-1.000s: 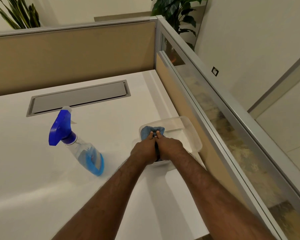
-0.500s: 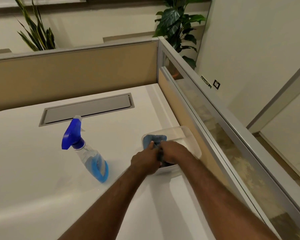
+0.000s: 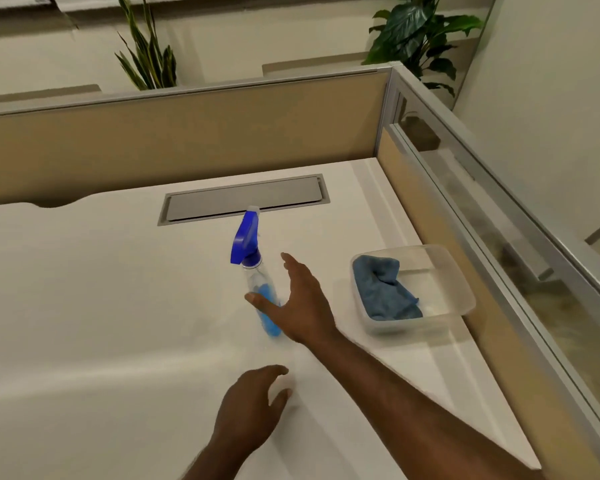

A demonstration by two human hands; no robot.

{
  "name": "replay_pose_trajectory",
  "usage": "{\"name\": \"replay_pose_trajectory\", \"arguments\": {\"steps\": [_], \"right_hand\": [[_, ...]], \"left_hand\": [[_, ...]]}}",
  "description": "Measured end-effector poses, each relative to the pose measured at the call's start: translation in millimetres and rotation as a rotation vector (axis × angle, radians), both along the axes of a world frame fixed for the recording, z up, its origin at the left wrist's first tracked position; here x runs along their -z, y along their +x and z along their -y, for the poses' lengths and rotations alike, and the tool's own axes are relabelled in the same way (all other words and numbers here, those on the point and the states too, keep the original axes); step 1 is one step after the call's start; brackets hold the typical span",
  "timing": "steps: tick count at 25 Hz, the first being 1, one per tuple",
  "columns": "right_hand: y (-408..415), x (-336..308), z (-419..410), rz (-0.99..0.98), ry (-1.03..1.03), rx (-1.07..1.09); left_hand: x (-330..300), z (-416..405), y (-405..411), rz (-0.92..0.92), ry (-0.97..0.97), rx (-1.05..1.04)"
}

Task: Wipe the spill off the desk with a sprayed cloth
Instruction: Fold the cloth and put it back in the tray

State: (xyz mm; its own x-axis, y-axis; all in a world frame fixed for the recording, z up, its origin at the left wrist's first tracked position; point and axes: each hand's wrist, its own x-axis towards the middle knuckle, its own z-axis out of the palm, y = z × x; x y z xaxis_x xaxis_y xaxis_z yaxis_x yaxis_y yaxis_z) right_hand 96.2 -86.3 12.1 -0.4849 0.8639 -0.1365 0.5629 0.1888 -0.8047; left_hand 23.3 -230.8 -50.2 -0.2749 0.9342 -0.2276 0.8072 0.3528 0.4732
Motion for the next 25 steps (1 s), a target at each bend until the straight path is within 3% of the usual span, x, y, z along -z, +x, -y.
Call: {"name": "replay_pose_trajectory", "arguments": {"steps": [4, 12, 16, 21, 25], "right_hand": [[-39.4, 18.4, 18.1, 0.106, 0.103, 0.153], [-38.2, 15.6, 5.4, 0.085, 0.191, 0.323], [4.7, -20.7, -17.1, -0.032, 0.186, 0.404], [96.3, -67.9, -50.5, -0.171, 0.370, 0.619], [159.1, -52.0, -73.0, -0.075, 0.402, 0.680]], "left_hand": [[20.3, -0.7, -33.3, -0.067, 0.025, -0.162], [28.3, -46.3, -50.2, -0.138, -0.172, -0.002], [31.5, -59.3, -46.6, -0.130, -0.209, 0.043], [43.6, -69.3, -44.1, -0.111, -0.149, 0.059], [46.3, -79.2, -36.4, -0.118, -0.150, 0.066]]}}
